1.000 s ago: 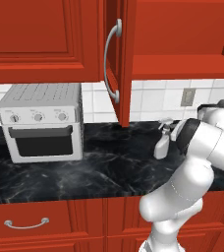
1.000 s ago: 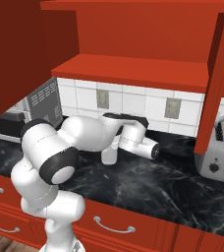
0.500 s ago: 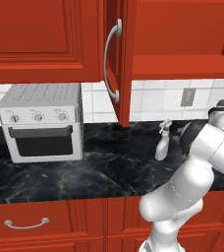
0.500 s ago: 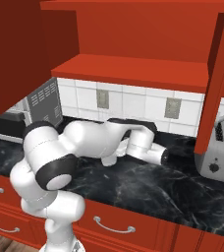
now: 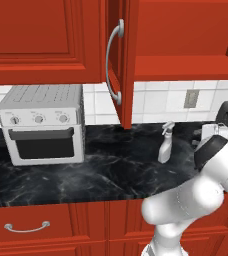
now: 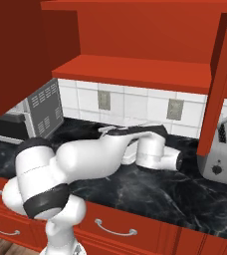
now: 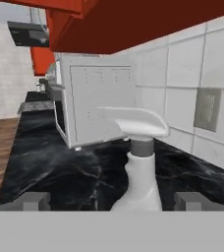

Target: Move the cutting board and knife to the sink. Then move spray from the cabinet to the counter.

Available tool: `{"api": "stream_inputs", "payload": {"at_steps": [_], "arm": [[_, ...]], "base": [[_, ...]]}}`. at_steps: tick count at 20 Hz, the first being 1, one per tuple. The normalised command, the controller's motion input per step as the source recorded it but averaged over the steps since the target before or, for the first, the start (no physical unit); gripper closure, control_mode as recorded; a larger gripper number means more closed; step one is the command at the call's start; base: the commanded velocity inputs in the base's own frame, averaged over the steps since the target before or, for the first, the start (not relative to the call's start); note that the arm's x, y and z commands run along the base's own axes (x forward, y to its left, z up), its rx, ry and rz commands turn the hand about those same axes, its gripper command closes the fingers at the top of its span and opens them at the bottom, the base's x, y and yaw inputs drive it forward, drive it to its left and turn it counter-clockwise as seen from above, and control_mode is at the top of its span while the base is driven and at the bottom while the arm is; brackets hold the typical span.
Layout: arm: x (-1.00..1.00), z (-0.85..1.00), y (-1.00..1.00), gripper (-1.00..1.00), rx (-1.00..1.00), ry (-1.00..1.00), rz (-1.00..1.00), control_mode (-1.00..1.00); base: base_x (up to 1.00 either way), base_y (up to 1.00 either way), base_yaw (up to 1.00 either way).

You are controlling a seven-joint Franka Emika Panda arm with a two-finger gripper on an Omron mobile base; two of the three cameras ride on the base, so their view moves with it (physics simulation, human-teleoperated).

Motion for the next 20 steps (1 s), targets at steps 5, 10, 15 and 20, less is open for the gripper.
{"api": "stream_inputs", "payload": {"at_steps": [5, 10, 15, 20], "arm": [[-0.59, 0.66, 0.00, -1.00, -0.11, 0.00, -0.05, -1.00], [-0.46, 0.67, 0.09, -1.00, -0.10, 0.01, -0.11, -1.00], [-0.53, 0.47, 0.30, -1.00, -0.10, 0.02, -0.17, -1.00], [-0.69, 0.22, 0.38, -1.00, -0.08, 0.00, -0.24, -1.00]], "base": [[0.00, 0.00, 0.00], [0.00, 0.00, 0.00], [0.00, 0.00, 0.00], [0.00, 0.00, 0.00]]}}
